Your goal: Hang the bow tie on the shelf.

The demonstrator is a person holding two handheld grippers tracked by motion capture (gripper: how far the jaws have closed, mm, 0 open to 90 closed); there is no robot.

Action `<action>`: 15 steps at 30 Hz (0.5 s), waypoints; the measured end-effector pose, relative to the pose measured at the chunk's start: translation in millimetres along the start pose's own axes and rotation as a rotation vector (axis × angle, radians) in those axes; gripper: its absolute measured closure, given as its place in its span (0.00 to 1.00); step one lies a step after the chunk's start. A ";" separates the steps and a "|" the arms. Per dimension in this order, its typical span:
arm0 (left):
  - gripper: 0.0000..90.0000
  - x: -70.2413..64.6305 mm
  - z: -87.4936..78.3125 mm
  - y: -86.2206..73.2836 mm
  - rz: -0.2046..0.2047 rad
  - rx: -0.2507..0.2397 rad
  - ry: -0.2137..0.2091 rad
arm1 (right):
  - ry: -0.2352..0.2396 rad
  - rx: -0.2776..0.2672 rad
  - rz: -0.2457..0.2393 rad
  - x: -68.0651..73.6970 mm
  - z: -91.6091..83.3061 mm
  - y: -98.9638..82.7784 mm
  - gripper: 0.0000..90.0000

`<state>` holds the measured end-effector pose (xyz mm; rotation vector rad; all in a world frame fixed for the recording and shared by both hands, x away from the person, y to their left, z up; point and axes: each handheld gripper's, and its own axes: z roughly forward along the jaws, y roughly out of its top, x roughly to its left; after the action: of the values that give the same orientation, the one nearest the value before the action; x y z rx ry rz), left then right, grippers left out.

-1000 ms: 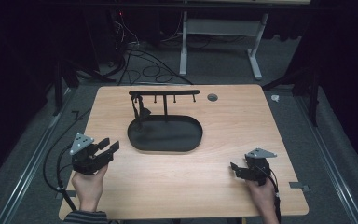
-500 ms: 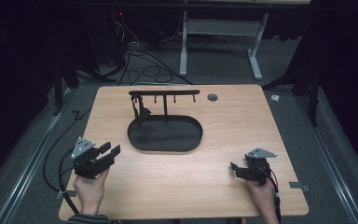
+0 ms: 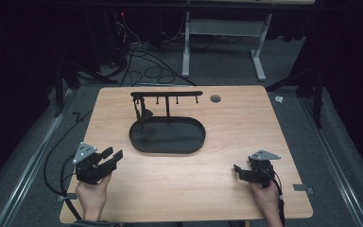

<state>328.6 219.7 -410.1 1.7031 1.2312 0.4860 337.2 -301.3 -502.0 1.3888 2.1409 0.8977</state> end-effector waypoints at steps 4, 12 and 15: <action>0.62 -0.1 1.7 -3.9 -0.002 0.018 -0.003 | 0.000 0.000 0.000 0.0 0.0 0.0 0.32; 0.62 -0.9 5.0 -13.2 -0.007 0.040 -0.007 | 0.000 0.000 0.000 0.0 0.0 0.0 0.32; 0.62 0.1 5.4 -16.7 -0.018 0.045 -0.006 | -0.001 0.000 0.000 0.0 0.0 0.0 0.32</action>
<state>324.2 218.1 -427.0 1.7285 1.2603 0.4450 337.2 -301.4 -502.0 1.3886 2.1406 0.8968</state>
